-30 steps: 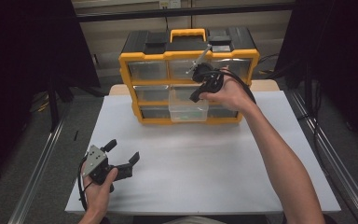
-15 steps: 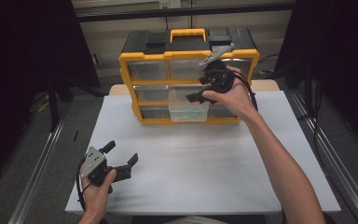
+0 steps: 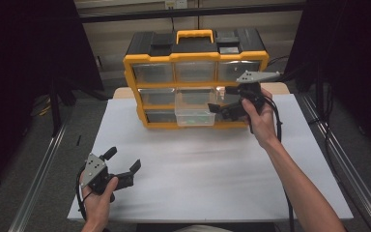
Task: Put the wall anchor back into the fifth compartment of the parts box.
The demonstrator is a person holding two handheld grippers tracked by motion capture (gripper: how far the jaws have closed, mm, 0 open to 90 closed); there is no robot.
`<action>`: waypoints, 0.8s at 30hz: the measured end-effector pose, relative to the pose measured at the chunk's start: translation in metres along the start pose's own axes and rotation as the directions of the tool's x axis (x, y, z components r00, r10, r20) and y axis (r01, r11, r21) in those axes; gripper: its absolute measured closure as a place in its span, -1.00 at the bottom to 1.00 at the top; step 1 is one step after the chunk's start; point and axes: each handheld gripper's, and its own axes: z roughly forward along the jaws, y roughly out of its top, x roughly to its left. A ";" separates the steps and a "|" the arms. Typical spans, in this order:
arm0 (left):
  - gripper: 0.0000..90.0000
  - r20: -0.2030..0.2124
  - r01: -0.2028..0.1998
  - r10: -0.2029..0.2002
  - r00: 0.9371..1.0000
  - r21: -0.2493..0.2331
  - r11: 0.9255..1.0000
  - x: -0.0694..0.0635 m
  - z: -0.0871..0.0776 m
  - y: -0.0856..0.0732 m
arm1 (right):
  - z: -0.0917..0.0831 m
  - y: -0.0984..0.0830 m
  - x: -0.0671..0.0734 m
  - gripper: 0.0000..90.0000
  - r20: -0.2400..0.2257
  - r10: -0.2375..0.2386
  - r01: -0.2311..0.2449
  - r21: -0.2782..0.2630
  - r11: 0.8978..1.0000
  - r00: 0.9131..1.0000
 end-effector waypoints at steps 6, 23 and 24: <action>-0.93 0.003 0.009 -0.009 1.000 -0.004 1.000 -0.001 0.000 0.000 | -0.015 -0.026 0.005 -0.94 0.022 0.031 -0.030 -0.057 0.998 0.999; -0.93 -0.012 0.011 -0.011 1.000 -0.001 1.000 -0.002 -0.003 -0.001 | -0.080 -0.142 0.019 -0.93 0.220 0.134 -0.107 -0.130 0.986 0.966; -0.93 -0.026 0.011 -0.011 1.000 0.000 1.000 -0.002 -0.003 -0.001 | -0.084 -0.147 0.020 -0.93 0.224 0.145 -0.118 -0.130 0.984 0.964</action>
